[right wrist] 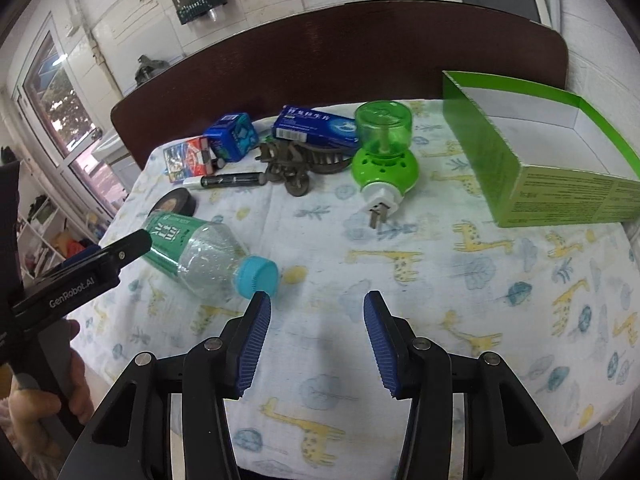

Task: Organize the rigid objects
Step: 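Move the right tool to the green soda bottle and close around it, then lift the soda bottle with the right tool and lower it into the green box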

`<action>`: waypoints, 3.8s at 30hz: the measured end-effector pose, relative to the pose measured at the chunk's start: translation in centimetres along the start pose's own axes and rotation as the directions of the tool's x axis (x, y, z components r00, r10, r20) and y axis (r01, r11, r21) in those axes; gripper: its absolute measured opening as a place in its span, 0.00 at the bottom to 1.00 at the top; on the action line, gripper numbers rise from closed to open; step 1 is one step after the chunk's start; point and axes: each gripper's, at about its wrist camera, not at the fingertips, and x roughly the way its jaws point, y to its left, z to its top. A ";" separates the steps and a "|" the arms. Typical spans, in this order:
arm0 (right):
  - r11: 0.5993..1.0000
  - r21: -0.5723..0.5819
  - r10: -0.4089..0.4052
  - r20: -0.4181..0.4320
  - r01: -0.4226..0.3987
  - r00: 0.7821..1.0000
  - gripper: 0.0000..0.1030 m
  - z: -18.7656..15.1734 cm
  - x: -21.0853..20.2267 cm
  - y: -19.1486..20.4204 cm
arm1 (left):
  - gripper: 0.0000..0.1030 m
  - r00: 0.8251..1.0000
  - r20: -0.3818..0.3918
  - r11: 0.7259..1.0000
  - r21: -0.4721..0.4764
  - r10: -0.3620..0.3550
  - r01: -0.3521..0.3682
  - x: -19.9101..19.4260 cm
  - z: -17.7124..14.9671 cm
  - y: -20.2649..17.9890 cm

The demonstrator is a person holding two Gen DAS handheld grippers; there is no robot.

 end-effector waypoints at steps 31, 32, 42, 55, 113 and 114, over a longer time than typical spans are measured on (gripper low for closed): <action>0.991 -0.005 0.136 -0.016 -0.136 0.991 0.41 3.2 2.5 -0.4 | 0.60 0.917 -0.202 0.915 0.149 -0.343 0.375 2.8 -0.5 -4.2; 0.992 -0.009 0.125 0.002 -0.125 0.992 0.41 3.3 2.2 -1.0 | 0.60 0.917 -0.200 0.917 0.137 -0.344 0.374 2.7 -0.4 -3.9; 0.968 0.104 0.231 -0.025 -0.228 0.973 0.45 6.5 4.5 -5.4 | 0.69 0.894 -0.209 0.918 -0.068 -0.396 0.391 3.9 1.2 -2.6; 0.961 0.063 0.272 -0.049 -0.269 0.961 0.45 6.9 5.3 -4.5 | 0.69 0.879 -0.236 0.910 -0.088 -0.415 0.406 4.1 2.7 -2.5; 0.970 0.232 -0.135 0.291 0.067 0.947 0.41 8.2 -9.2 -28.9 | 0.70 0.760 -0.374 0.732 0.250 -0.531 0.634 5.6 8.3 -37.7; 0.970 0.234 -0.133 0.282 0.067 0.950 0.41 8.1 -8.8 -29.1 | 0.70 0.763 -0.380 0.735 0.254 -0.522 0.629 5.8 8.2 -37.8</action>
